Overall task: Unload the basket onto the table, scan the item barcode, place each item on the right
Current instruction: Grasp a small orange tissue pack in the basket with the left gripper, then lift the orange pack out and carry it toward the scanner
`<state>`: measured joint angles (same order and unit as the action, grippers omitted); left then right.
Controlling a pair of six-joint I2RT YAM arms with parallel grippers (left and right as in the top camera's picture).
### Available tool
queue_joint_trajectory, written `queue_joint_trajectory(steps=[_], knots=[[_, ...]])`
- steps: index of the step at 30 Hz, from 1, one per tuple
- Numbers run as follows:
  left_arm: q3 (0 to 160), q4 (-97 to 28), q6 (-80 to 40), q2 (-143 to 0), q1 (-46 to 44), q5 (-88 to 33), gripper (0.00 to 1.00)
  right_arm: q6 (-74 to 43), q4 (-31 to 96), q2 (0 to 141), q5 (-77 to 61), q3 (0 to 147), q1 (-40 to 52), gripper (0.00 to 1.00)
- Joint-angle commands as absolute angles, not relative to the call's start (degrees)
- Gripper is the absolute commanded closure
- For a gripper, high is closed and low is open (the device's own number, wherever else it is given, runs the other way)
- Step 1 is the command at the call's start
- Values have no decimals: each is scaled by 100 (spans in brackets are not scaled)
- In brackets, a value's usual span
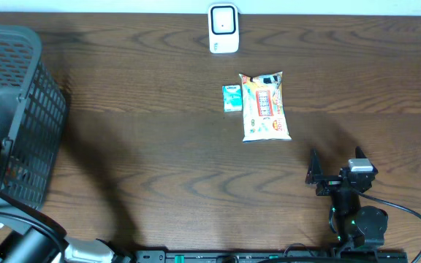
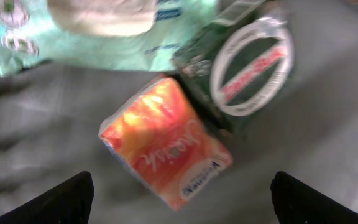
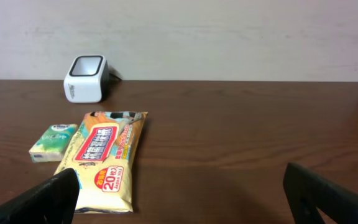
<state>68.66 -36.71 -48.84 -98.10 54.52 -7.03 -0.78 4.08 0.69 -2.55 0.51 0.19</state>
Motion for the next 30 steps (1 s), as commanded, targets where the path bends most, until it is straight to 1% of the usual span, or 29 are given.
queue_joint_trajectory(steps=[1,5,8,10,11,12,15,20,24,26,29,30], knots=[[6836,-3706,-5391,-10003,5430,-683,10,-16,427,38,-207,32,43,1],[6836,-3682,-5481,-10171,5430,-661,10,-16,427,38,-207,32,43,1],[6836,-3684,-5481,-10298,5430,-390,10,-16,427,38,-207,32,43,1],[6836,-3671,-5481,-10372,5430,-183,12,-16,427,38,-207,32,43,1],[6836,-3627,-5476,-10398,5430,-165,16,-16,427,38,-207,32,43,1],[6836,-3564,-5476,-10422,5430,-172,18,-16,427,38,-207,32,43,1],[6836,-3483,-5474,-10460,5430,-169,35,-16,427,38,-207,32,43,1],[6836,-3437,-5472,-10462,5430,-172,59,-16,427,38,-207,32,43,1],[6836,-3446,-5384,-10460,5430,-263,70,-16,427,38,-207,32,43,1],[6836,-3448,-5384,-10444,5430,-392,71,-16,427,38,-207,32,43,1],[6840,-3441,-5387,-10383,5430,-685,77,-16,427,38,-207,32,43,1],[6849,-3444,-5387,-10353,5430,-781,81,-16,427,38,-207,32,43,1]])
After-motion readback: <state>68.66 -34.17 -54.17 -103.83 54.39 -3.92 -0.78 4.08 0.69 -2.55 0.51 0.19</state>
